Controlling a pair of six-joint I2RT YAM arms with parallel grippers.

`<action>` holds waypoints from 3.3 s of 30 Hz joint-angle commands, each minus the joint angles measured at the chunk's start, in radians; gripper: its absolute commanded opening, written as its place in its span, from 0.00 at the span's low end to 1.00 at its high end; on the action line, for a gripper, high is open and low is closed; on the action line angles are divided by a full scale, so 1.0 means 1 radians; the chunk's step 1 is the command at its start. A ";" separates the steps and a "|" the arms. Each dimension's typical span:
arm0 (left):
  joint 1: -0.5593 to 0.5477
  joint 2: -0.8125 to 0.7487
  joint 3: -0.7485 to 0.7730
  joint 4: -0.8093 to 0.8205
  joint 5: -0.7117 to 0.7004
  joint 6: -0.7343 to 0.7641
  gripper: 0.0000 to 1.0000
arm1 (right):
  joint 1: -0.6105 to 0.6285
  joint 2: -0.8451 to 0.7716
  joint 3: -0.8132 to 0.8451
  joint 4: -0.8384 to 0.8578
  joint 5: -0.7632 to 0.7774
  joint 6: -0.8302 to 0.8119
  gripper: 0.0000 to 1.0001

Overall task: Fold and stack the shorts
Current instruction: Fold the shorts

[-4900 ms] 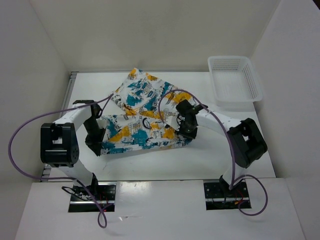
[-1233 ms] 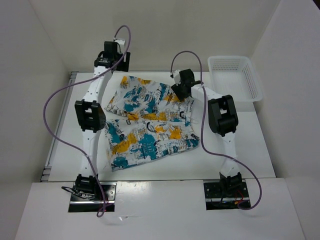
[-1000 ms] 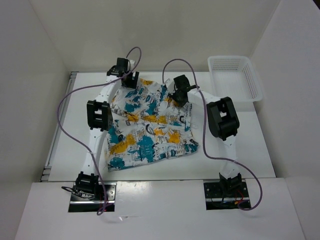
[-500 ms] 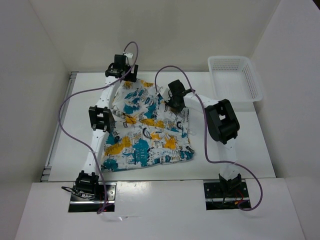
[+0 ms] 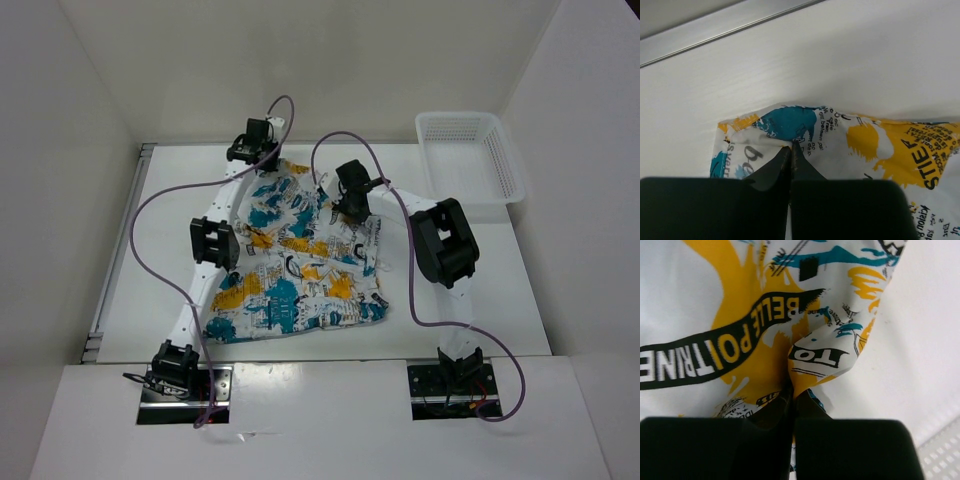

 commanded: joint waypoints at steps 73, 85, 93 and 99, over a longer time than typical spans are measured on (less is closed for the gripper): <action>-0.114 -1.387 -2.027 -0.107 0.080 0.003 0.51 | 0.277 -0.591 -0.592 0.030 -0.236 -0.132 0.06; 0.021 -0.976 -1.722 -0.004 0.074 0.003 0.50 | 0.156 -0.134 -0.269 0.047 -0.081 0.020 0.00; 0.095 -0.751 -1.284 -0.004 0.014 0.003 0.50 | 0.067 0.349 0.527 -0.065 0.065 0.178 0.00; 0.139 -0.810 -1.205 0.026 -0.008 0.003 0.50 | 0.067 0.324 0.705 -0.153 -0.020 0.353 0.07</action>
